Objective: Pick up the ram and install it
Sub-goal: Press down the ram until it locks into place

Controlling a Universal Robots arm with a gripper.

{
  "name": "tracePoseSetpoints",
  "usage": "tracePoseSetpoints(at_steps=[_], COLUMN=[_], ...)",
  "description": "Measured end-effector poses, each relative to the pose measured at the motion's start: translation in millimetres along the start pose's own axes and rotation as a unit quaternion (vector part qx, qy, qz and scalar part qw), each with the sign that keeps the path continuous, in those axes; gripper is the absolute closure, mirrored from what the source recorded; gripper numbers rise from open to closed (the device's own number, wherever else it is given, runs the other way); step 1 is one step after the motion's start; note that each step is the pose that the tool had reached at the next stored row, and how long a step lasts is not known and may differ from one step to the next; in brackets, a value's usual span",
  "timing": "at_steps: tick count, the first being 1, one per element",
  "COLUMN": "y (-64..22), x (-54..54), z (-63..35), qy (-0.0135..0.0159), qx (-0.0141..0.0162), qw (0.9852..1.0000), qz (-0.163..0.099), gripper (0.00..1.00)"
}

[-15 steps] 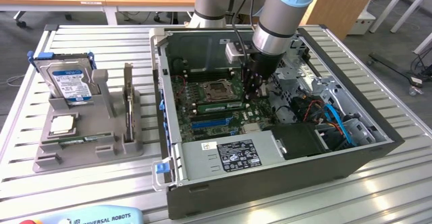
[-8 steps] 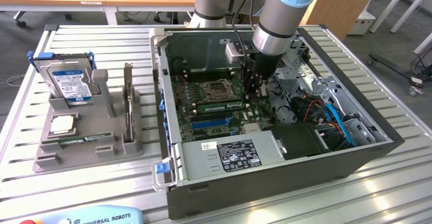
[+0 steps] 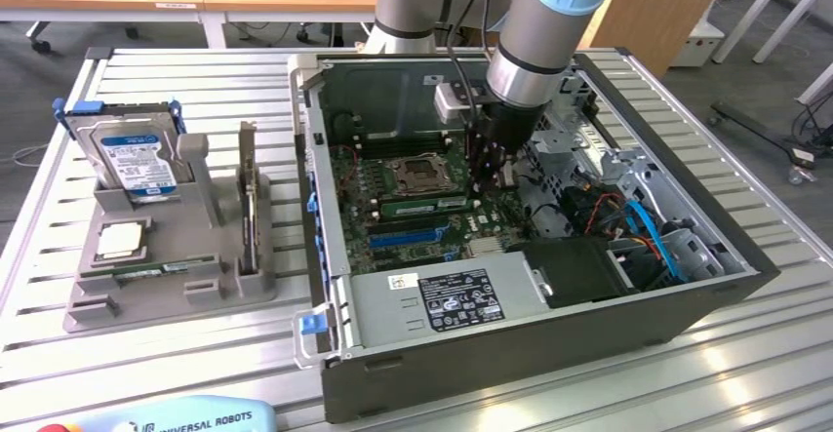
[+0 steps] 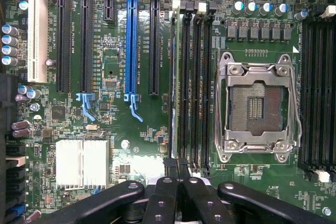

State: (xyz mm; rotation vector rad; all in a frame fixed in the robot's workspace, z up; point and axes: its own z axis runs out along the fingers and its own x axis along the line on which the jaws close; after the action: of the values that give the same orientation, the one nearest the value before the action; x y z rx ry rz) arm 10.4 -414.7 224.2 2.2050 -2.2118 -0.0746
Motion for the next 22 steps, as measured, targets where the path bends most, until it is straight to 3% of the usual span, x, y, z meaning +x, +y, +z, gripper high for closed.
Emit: tracePoseSetpoints(at_steps=[22], y=[0.0], x=[0.0], z=[0.2], qy=[0.0], qx=[0.0], qw=[1.0], qz=[0.0], gripper=[0.9])
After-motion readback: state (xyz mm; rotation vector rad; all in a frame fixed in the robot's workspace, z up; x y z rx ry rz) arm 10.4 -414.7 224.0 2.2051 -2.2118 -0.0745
